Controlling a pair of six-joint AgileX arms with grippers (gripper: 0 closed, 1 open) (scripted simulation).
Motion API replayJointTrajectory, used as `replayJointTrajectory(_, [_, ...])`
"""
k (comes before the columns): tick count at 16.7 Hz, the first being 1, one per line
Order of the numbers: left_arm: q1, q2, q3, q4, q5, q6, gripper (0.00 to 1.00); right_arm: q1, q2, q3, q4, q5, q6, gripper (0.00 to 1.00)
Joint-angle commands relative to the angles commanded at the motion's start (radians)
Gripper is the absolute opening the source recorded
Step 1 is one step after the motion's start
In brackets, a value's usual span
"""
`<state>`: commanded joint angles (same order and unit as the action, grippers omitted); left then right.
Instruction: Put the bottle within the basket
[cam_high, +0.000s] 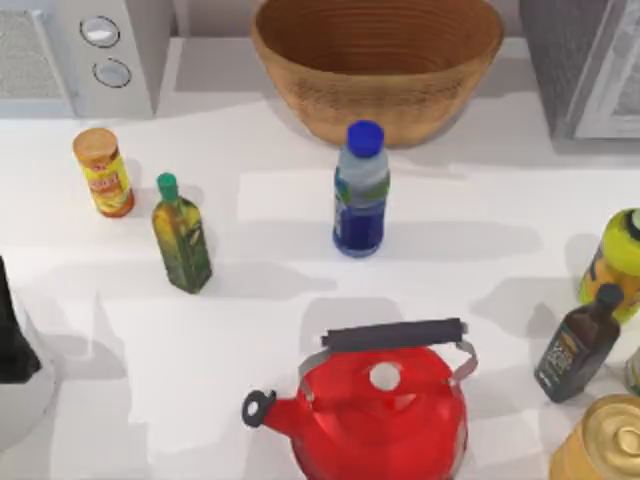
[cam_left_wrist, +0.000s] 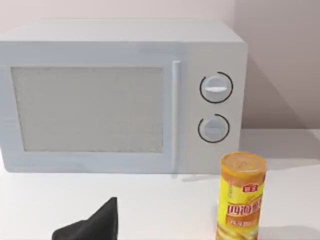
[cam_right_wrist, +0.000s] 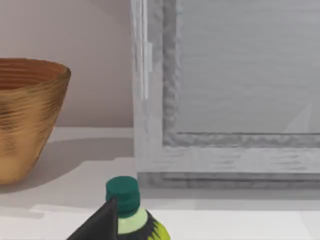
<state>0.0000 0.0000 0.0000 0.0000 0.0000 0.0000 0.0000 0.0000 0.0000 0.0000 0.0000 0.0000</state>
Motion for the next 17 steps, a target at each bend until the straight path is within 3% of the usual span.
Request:
replayJointTrajectory(8, [-0.049,0.18,0.079,0.14,0.023,0.003,1.0,0.0,0.0,0.0,0.0,0.0,0.0,1.0])
replayJointTrajectory(17, [-0.249,0.899,0.331,0.665,0.129,0.009,1.0,0.0,0.0,0.0,0.0,0.0,0.0,1.0])
